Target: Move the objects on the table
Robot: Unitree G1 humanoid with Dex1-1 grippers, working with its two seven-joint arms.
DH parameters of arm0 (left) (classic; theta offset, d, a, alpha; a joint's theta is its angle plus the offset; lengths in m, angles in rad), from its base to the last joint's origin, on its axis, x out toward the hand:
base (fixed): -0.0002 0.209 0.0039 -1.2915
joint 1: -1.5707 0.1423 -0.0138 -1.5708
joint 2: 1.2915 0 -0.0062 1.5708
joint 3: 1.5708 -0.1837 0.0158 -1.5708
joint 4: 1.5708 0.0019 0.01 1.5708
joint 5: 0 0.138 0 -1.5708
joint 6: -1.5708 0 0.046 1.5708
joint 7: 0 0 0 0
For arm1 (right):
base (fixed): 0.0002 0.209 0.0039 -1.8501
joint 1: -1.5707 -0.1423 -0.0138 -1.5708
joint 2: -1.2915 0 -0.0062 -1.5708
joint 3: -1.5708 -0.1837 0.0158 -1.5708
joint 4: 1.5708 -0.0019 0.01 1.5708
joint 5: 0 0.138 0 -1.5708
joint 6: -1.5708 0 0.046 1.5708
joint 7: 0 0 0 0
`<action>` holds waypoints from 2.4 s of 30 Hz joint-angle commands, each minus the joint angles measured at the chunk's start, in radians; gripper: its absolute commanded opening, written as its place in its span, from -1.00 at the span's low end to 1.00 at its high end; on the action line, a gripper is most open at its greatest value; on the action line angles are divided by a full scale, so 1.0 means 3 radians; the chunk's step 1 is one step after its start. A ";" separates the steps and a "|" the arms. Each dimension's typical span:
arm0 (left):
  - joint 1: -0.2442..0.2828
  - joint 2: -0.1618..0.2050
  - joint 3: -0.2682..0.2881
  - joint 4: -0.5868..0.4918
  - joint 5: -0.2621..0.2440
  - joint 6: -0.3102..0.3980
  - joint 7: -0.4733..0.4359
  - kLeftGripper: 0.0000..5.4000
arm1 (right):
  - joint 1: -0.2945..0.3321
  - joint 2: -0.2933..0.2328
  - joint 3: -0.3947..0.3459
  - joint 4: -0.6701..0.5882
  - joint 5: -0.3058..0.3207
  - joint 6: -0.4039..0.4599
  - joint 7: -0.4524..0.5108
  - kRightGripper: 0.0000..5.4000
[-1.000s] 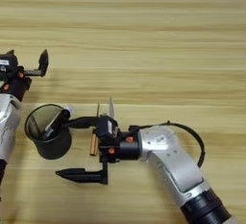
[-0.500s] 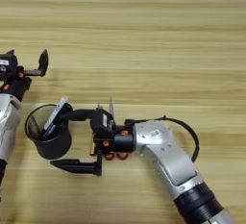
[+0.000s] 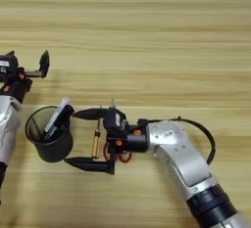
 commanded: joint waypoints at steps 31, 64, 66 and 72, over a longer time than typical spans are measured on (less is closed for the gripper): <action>-0.0036 -0.0008 0.0001 0.0026 -0.0009 0.0029 -0.0023 1.00 | -0.0169 0.0335 -0.0007 0.0097 -0.0106 -0.0109 -0.0161 0.98; -0.0036 -0.0014 0.0001 0.0016 -0.0011 0.0031 -0.0022 1.00 | -0.0176 0.0367 0.0213 0.0240 -0.0255 -0.0057 -0.0219 0.74; -0.0035 -0.0014 0.0001 0.0014 -0.0011 0.0032 -0.0022 1.00 | -0.0180 0.0371 0.0208 0.0246 -0.0250 -0.0059 -0.0226 0.64; -0.0051 -0.0012 0.0005 0.0042 -0.0012 0.0026 -0.0024 1.00 | -0.0204 0.0381 0.0188 0.0261 -0.0225 -0.0070 -0.0248 0.32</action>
